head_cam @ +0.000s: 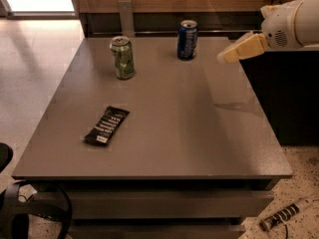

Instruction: Pick pepsi can

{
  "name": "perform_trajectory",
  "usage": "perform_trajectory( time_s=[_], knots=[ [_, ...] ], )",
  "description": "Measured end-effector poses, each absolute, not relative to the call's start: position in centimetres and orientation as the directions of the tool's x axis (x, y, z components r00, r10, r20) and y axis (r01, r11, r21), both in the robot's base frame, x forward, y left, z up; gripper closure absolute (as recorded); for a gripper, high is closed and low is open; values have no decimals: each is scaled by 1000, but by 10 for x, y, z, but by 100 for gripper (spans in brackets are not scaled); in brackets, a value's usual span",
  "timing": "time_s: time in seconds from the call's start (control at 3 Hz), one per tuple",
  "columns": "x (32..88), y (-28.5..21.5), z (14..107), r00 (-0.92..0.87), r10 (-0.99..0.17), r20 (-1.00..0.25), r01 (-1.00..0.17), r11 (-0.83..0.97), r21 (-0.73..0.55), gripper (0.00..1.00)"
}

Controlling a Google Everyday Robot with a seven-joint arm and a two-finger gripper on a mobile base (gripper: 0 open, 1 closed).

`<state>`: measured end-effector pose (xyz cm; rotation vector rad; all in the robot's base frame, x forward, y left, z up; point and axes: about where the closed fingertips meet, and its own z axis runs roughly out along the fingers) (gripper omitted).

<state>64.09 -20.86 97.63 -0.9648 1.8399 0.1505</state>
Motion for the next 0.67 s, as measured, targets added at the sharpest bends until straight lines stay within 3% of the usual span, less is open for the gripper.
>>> perform_trajectory(
  time_s=[0.33, 0.67],
  knots=[
    [674, -210, 982, -124, -465, -877, -617, 728, -299, 0],
    [675, -209, 982, -124, -464, -877, -616, 729, -298, 0]
  ],
)
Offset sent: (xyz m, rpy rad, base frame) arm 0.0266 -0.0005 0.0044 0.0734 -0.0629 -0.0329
